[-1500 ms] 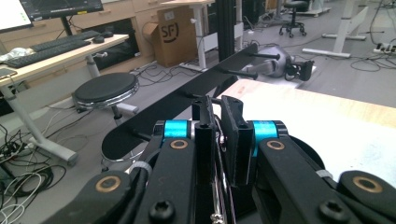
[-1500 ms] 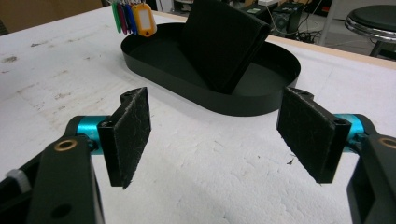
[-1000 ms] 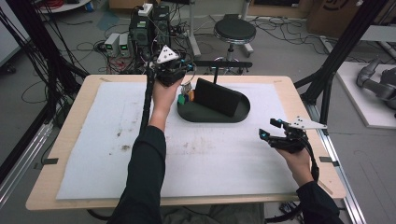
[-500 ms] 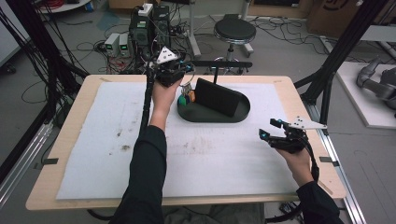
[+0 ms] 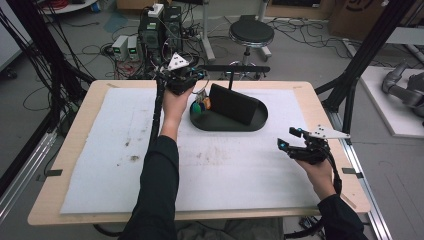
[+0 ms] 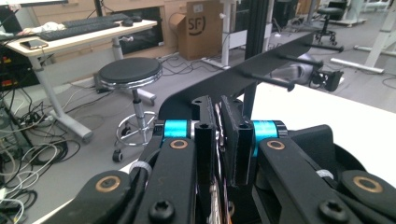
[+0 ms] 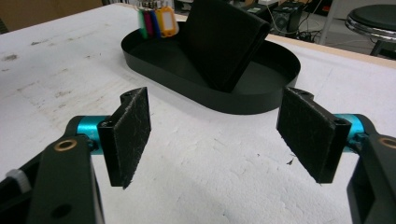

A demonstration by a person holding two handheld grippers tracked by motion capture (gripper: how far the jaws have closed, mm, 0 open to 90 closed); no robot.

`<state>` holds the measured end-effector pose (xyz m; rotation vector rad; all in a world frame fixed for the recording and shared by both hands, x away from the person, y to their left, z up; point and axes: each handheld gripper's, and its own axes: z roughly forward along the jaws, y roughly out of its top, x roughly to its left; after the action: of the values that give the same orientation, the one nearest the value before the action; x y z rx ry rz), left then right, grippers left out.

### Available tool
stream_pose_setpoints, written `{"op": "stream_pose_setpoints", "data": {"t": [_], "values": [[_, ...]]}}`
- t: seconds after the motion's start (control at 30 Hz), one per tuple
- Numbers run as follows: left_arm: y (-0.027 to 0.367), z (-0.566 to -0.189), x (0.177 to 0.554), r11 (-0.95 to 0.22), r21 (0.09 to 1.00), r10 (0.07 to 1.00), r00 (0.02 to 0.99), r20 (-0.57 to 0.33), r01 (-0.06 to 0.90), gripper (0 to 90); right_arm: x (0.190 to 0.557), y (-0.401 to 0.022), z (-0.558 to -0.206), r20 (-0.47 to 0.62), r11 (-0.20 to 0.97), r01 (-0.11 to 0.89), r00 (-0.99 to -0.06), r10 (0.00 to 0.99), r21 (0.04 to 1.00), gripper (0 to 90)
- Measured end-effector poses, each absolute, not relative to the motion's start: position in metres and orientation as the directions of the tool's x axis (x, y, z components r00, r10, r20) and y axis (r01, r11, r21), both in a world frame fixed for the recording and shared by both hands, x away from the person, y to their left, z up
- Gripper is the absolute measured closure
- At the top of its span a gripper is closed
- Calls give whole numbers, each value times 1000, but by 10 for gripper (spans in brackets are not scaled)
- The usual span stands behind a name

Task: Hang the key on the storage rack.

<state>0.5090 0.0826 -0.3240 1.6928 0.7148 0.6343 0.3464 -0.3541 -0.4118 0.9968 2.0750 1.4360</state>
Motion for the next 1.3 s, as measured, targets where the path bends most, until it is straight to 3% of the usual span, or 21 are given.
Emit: {"op": "stream_pose_setpoints", "data": {"t": [0.33,0.7,1.03,1.3], "values": [[81,-330,510,-187,972,757,652,50,142,825,346,-356,-412,58,206,322,-651,757,924,265],[96,-328,486,-240,962,800,588,117,134,484,346,-357,-413,54,206,319,-647,761,925,265],[128,-337,433,-216,964,744,666,61,153,329,349,-360,-412,52,193,310,-635,770,931,264],[165,-350,381,-222,962,718,694,53,157,276,350,-361,-411,50,188,310,-622,781,932,262]]}}
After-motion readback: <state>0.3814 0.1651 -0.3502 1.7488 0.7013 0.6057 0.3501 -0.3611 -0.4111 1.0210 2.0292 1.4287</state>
